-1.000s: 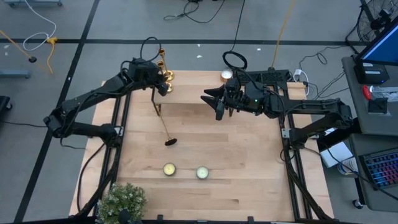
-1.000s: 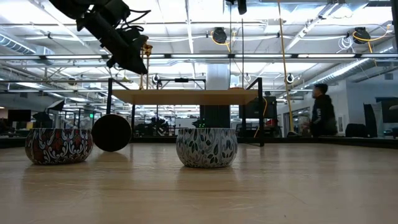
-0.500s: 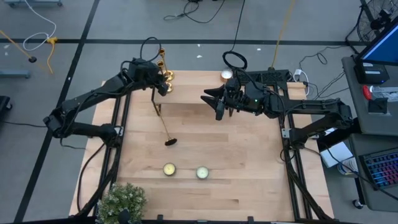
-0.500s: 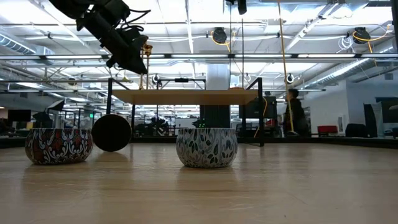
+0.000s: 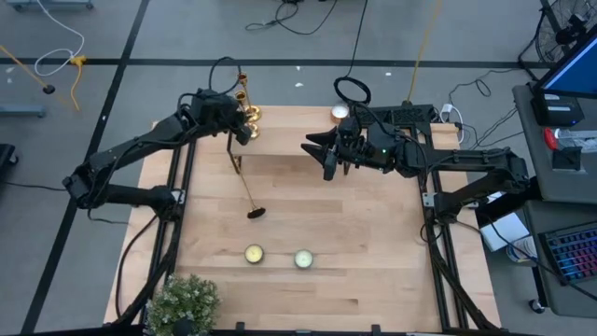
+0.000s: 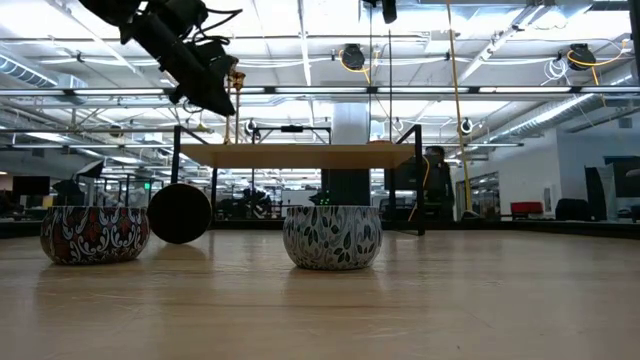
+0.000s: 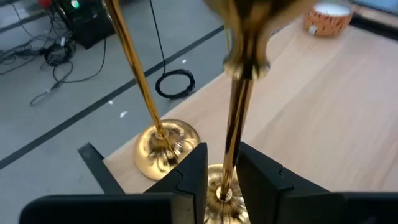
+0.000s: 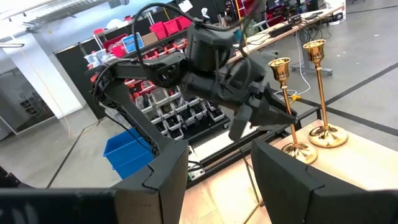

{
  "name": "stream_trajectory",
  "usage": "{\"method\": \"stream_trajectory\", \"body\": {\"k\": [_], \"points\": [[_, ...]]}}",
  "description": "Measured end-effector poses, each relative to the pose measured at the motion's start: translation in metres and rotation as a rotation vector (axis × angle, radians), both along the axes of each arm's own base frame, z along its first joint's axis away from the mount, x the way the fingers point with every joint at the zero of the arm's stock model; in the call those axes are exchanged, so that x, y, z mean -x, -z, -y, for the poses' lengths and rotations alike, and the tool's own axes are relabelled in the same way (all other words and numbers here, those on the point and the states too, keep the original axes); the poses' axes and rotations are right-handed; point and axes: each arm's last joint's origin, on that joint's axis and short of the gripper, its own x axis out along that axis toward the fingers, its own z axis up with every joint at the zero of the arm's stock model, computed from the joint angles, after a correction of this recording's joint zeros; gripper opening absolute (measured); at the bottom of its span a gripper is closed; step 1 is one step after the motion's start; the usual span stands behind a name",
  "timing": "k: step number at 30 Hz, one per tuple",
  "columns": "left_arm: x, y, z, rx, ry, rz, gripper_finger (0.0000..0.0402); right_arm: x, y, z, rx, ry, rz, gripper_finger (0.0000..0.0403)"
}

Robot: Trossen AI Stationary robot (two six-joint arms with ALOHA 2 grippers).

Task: Pick & Place candle stick holders
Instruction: Put the right gold candle holder on the shelf aligned with the other gold candle holder, then put the green white scented candle on the shelf

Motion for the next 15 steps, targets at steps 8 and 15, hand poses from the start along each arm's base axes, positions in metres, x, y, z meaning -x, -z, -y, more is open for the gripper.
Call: {"method": "stream_trajectory", "body": {"k": [8, 15], "points": [[0.014, -0.009, 0.012, 0.007, -0.005, 0.000, 0.0088, 0.000, 0.011, 0.004, -0.042, 0.014, -0.018, 0.0171], [0.028, -0.014, 0.027, 0.044, -0.002, -0.027, 0.0088, 0.000, 0.010, 0.004, -0.027, 0.011, -0.001, 0.0171]]}}
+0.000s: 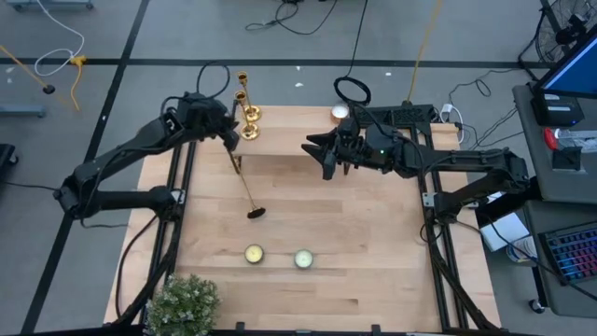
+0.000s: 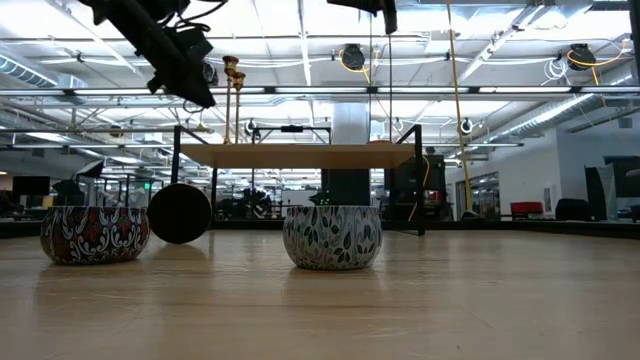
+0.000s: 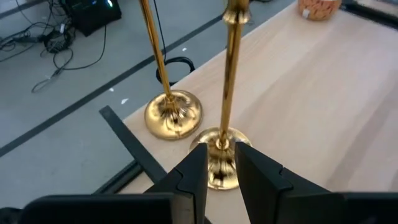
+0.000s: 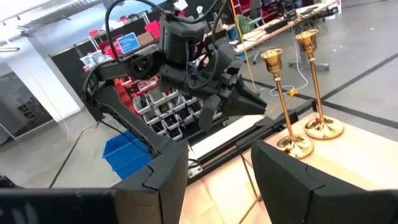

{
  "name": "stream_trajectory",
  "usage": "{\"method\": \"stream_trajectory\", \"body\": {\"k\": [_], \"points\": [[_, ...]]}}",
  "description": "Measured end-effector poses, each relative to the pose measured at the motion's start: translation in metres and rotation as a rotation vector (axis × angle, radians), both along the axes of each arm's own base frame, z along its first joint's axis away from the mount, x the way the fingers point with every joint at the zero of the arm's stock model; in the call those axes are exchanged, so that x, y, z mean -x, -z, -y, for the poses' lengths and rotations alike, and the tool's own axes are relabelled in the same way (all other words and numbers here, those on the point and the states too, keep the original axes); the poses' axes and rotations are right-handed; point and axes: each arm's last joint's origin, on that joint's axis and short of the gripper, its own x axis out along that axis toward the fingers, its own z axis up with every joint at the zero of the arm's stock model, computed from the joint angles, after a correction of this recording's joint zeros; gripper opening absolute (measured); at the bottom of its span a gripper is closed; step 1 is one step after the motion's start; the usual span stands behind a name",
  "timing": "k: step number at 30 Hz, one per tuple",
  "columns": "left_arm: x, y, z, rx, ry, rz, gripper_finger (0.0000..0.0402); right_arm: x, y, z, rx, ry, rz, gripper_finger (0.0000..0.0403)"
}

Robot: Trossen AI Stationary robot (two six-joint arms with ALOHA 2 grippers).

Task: Pick & Place candle stick holders
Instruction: Put the green white scented candle on the shelf

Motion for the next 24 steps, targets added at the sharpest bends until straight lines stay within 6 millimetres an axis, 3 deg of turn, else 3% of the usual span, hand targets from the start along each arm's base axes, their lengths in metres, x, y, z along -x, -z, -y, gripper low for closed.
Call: {"method": "stream_trajectory", "body": {"k": [6, 14, 20, 24], "points": [[0.019, -0.011, 0.018, 0.014, -0.014, 0.034, 0.0088, 0.000, -0.002, 0.000, 0.017, 0.000, 0.020, 0.0171], [0.051, -0.022, 0.059, 0.100, 0.022, 0.117, 0.0088, 0.000, -0.002, 0.002, 0.027, 0.005, 0.016, 0.0171], [0.066, -0.029, 0.088, 0.274, 0.187, 0.277, 0.0088, 0.000, -0.002, 0.004, 0.026, 0.009, 0.014, 0.0171], [0.070, -0.035, 0.104, 0.487, 0.395, 0.403, 0.0088, 0.000, -0.002, 0.004, 0.010, 0.007, 0.019, 0.0171]]}}
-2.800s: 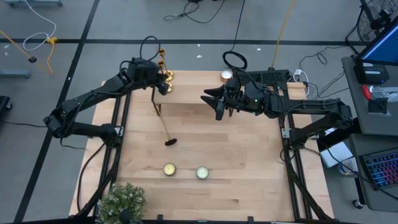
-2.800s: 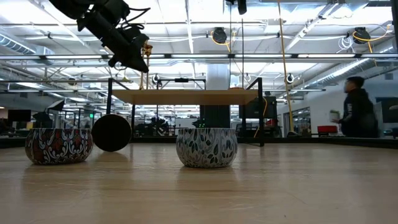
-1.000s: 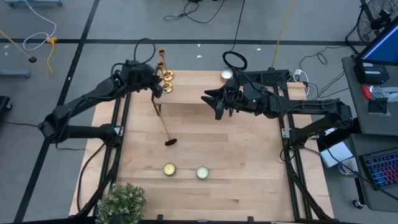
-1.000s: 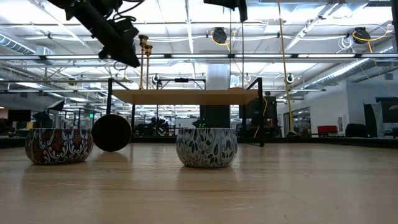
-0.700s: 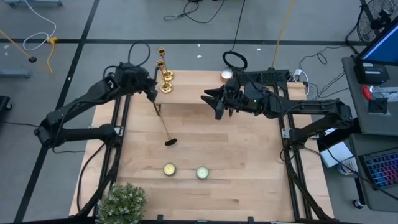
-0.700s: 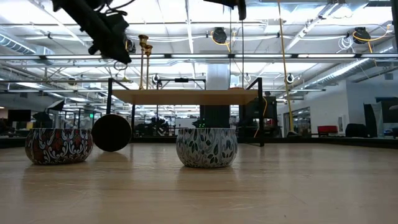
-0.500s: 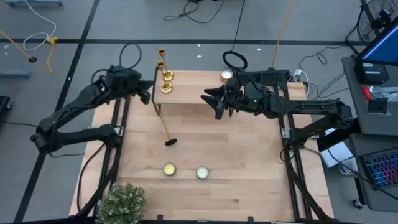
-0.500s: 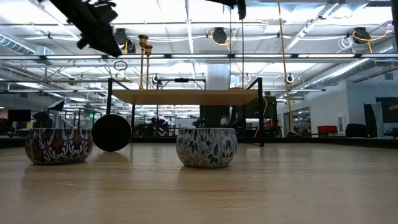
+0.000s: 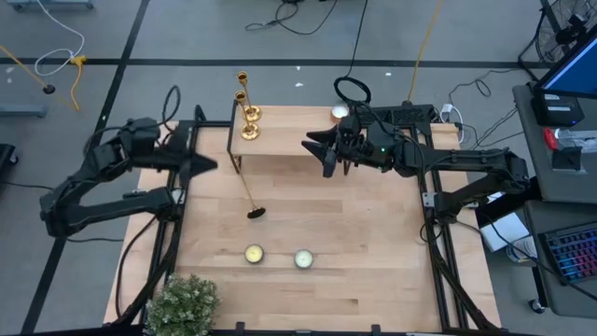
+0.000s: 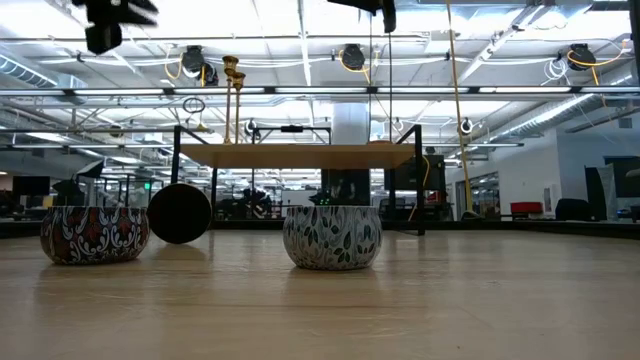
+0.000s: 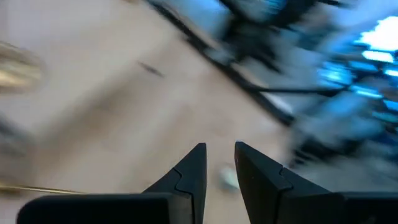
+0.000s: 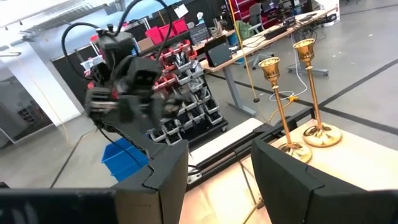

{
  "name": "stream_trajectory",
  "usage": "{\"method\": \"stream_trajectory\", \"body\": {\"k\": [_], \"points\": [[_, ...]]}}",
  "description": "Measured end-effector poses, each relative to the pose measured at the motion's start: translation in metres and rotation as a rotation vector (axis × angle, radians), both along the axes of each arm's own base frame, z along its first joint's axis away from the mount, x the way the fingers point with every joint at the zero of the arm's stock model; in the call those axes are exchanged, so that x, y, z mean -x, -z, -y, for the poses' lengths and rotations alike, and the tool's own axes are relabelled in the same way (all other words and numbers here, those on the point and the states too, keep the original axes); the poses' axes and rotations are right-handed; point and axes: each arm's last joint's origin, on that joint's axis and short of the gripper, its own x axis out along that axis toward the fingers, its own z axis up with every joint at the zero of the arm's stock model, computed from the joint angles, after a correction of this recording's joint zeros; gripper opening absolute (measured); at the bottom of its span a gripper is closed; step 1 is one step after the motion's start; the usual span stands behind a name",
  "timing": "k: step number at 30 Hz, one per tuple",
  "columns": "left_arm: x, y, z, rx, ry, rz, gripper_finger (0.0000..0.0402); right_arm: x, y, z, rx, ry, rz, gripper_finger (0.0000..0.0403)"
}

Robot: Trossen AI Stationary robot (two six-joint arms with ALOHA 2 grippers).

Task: Pick & Place candle stick holders
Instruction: Put the green white scented candle on the shelf

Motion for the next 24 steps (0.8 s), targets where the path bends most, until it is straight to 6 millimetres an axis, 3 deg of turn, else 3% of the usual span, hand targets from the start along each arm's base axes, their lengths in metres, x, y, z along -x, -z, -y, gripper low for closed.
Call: {"method": "stream_trajectory", "body": {"k": [6, 13, 17, 21, 24], "points": [[0.000, -0.004, 0.015, 0.289, 0.252, 0.054, 0.0088, -0.001, 0.000, -0.002, -0.034, -0.073, 0.006, 0.0171], [-0.009, -0.018, 0.025, 0.517, 0.321, 0.107, 0.0088, -0.001, 0.000, -0.007, -0.101, -0.241, 0.015, 0.0171], [-0.020, -0.036, 0.031, 0.548, 0.319, 0.256, 0.0088, 0.001, -0.002, -0.010, -0.106, -0.334, 0.018, 0.0171], [-0.034, -0.060, 0.042, 0.482, 0.347, 0.510, 0.0088, 0.002, -0.004, -0.013, -0.142, -0.417, 0.031, 0.0171], [-0.051, -0.066, 0.055, 0.413, 0.362, 0.609, 0.0088, 0.003, -0.005, -0.015, -0.159, -0.481, 0.030, 0.0171]]}}
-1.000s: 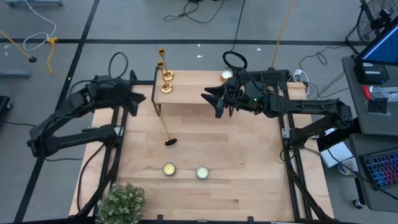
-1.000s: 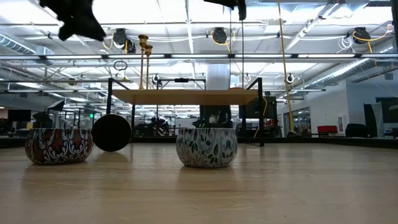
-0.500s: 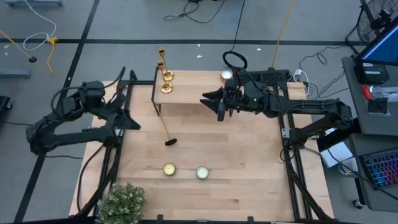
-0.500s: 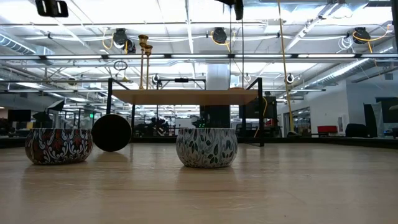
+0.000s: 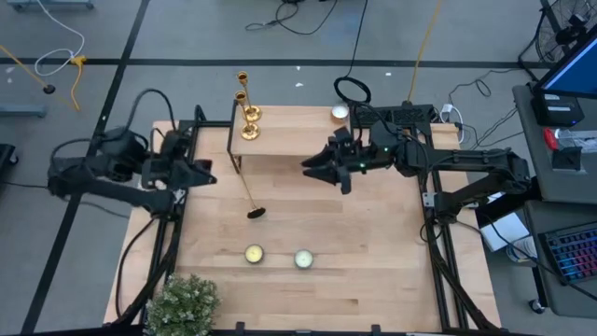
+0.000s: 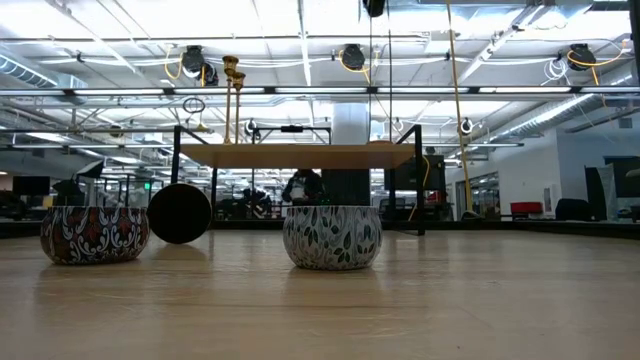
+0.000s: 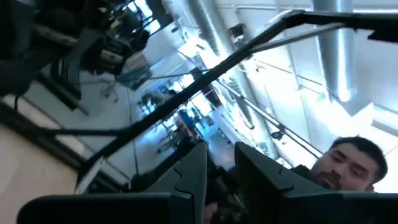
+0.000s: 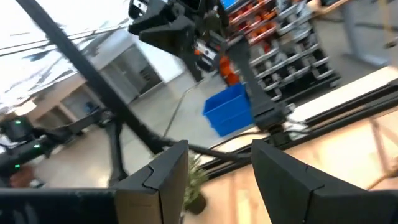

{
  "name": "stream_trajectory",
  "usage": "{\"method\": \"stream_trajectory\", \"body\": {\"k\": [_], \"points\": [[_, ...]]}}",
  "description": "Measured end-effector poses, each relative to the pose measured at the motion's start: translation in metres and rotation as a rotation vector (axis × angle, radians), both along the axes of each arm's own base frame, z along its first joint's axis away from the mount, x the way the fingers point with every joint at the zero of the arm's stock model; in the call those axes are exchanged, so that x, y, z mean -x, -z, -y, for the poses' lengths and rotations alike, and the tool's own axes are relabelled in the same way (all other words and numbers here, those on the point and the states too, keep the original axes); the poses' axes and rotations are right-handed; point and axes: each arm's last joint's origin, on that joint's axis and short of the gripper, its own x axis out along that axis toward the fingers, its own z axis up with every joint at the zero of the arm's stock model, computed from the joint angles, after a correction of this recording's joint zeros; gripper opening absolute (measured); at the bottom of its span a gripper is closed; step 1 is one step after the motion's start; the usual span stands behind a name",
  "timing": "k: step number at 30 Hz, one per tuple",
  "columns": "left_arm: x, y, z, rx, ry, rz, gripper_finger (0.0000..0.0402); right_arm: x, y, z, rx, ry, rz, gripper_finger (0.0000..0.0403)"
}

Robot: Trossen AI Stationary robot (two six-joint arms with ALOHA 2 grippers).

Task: Pick & Place candle stick holders
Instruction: Put the green white scented candle on the shelf

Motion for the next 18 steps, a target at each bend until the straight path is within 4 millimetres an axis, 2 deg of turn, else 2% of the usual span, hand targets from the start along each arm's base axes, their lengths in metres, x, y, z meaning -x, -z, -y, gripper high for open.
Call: {"method": "stream_trajectory", "body": {"k": [4, 9, 14, 18], "points": [[-0.029, 0.011, 0.026, -0.072, -0.022, -0.037, 0.0088, 0.002, -0.002, -0.003, -0.031, -0.066, 0.003, 0.0171], [-0.065, 0.040, 0.070, -0.179, -0.041, -0.168, 0.0088, 0.004, -0.004, -0.007, -0.023, -0.107, 0.012, 0.0171], [-0.083, 0.062, 0.104, -0.236, -0.131, -0.297, 0.0088, 0.004, -0.002, -0.009, -0.022, -0.149, -0.010, 0.0171], [-0.085, 0.075, 0.119, -0.262, -0.153, -0.492, 0.0088, 0.005, 0.004, -0.010, -0.017, -0.187, -0.074, 0.0171]]}}
